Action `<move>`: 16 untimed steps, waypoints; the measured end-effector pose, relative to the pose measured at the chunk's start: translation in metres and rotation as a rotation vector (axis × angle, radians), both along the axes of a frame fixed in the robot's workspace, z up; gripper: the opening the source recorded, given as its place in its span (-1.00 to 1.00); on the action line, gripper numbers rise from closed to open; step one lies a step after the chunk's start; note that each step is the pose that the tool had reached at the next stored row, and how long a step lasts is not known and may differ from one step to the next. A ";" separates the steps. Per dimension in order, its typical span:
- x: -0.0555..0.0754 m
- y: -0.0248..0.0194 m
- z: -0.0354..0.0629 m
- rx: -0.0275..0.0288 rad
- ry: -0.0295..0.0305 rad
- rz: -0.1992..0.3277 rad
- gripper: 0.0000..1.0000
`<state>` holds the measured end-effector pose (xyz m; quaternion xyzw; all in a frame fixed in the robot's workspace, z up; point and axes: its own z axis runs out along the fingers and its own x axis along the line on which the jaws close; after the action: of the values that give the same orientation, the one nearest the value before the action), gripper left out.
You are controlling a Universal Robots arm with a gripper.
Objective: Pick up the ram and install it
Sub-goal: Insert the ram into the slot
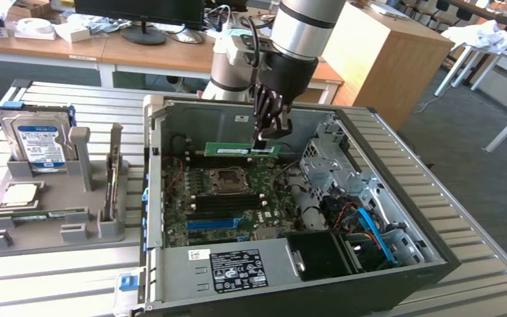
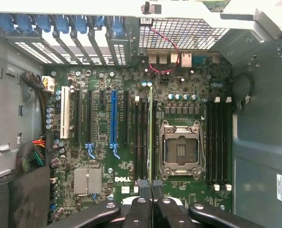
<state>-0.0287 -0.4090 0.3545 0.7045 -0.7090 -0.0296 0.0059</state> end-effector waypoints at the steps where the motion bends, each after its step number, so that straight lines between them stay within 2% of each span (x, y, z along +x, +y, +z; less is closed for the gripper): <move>1: 0.000 0.0000 0.0000 0.0000 0.0001 0.000 -0.76; 9: 0.000 0.0001 -0.0005 0.0003 -0.0001 0.000 -0.76; 16: 0.000 0.0000 -0.0090 0.0000 0.0000 0.000 -0.76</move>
<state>-0.0287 -0.4090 0.3455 0.7045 -0.7090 -0.0296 0.0059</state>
